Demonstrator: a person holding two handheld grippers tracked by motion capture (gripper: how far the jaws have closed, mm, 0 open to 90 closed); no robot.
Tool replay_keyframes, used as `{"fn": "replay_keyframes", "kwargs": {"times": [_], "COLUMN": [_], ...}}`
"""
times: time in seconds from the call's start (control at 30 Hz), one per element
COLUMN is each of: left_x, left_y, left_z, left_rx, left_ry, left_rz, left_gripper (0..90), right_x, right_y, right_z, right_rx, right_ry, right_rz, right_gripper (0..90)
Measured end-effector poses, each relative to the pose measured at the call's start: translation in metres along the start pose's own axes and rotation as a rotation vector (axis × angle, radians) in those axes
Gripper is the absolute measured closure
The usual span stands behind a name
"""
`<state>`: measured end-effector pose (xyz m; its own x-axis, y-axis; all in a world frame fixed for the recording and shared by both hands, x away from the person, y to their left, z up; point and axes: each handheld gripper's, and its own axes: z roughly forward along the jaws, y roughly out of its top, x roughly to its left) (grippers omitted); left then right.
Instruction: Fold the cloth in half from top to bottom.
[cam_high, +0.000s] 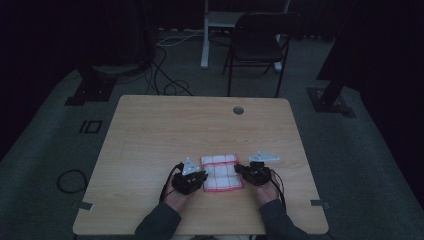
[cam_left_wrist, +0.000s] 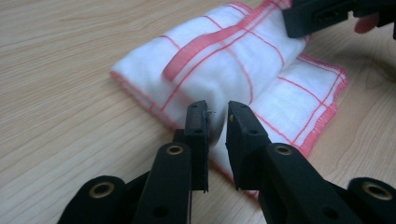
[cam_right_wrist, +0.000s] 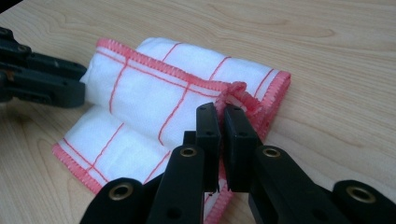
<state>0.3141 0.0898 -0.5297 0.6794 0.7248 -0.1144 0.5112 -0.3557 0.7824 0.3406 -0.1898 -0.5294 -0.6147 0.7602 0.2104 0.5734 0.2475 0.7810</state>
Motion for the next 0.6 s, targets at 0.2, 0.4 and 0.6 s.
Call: {"fn": "replay_keyframes", "kwargs": {"times": [0.2, 0.4, 0.6], "left_x": [0.016, 0.034, 0.044], "left_y": [0.011, 0.025, 0.031], "left_z": [-0.007, 0.007, 0.023], "left_rx": [-0.037, -0.028, 0.008], "left_ry": [0.032, 0.070, 0.089], "left_rz": [-0.046, -0.072, -0.073], "left_gripper": [76.6, 76.7, 76.5], "right_x": [0.001, 0.001, 0.000], "right_y": [-0.003, -0.003, -0.003], "right_z": [-0.002, -0.001, -0.002], "right_rx": [-0.008, -0.012, -0.016], "right_ry": [0.002, 0.002, 0.004], "right_rz": [0.006, 0.007, 0.006], "right_gripper": [86.6, 86.5, 86.5]}}
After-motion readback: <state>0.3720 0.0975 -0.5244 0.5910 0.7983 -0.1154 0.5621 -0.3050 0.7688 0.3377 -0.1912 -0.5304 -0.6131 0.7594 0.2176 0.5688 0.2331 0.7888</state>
